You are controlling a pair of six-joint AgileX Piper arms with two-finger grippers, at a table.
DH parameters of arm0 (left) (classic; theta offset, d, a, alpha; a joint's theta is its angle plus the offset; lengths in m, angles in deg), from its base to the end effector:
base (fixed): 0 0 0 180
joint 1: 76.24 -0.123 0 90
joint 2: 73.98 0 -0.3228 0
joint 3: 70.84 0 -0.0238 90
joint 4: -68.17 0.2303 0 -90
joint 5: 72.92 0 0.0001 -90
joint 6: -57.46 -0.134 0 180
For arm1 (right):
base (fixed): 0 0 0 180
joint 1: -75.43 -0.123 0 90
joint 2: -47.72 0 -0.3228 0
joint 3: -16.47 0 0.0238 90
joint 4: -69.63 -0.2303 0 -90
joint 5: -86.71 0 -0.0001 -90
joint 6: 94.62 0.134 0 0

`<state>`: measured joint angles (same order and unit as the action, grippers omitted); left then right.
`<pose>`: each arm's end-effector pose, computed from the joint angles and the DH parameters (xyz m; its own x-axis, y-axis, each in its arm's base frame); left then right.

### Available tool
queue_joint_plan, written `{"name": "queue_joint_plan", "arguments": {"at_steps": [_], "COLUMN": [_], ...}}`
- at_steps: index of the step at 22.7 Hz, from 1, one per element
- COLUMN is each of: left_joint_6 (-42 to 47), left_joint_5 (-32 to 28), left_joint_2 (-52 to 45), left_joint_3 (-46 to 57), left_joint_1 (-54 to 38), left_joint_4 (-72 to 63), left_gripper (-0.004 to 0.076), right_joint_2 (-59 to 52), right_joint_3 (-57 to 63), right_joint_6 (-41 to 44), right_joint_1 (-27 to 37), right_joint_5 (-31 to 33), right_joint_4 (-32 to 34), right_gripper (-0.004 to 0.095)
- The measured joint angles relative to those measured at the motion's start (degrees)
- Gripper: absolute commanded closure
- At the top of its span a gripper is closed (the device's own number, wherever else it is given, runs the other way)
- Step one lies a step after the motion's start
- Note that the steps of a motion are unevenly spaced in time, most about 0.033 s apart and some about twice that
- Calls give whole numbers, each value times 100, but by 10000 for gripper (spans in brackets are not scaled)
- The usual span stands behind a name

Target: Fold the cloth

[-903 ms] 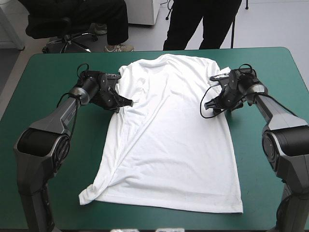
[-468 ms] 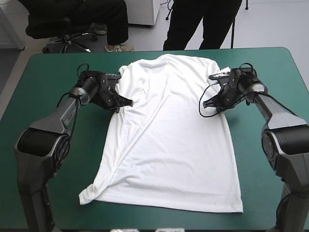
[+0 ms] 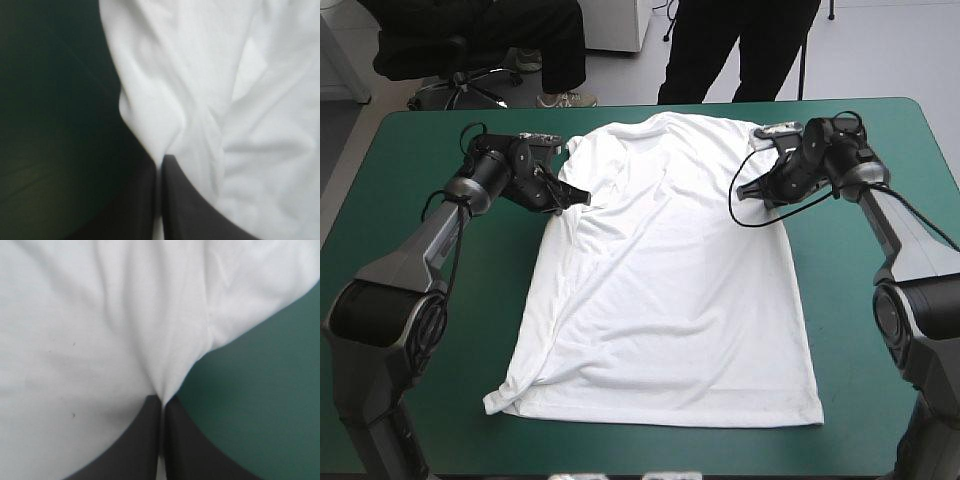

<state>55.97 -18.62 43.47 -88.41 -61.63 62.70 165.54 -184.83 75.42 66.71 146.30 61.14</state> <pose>0.4213 -0.1206 0.2732 -0.8782 0.1982 -0.4352 0.2582 0.9626 -0.0826 0.4288 0.0830 0.2847 -0.8776 -0.2332 -0.4188 -0.2895 0.9542 0.0754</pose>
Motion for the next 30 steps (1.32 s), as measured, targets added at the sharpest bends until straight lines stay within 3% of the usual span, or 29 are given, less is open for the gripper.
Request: {"name": "queue_joint_plan", "arguments": {"at_steps": [21,30], "left_joint_6": [-42,-113], "left_joint_5": [-31,179], "left_joint_2": [-4124,-4785], "left_joint_3": [0,0], "left_joint_1": [0,0], "left_joint_4": [-76,-252], "left_gripper": [741,741], "right_joint_2": [-3419,-3937], "right_joint_3": [-914,-936], "right_joint_6": [92,92], "right_joint_1": [0,0], "right_joint_5": [847,937], "right_joint_4": [-319,-339], "right_gripper": [925,925]}}
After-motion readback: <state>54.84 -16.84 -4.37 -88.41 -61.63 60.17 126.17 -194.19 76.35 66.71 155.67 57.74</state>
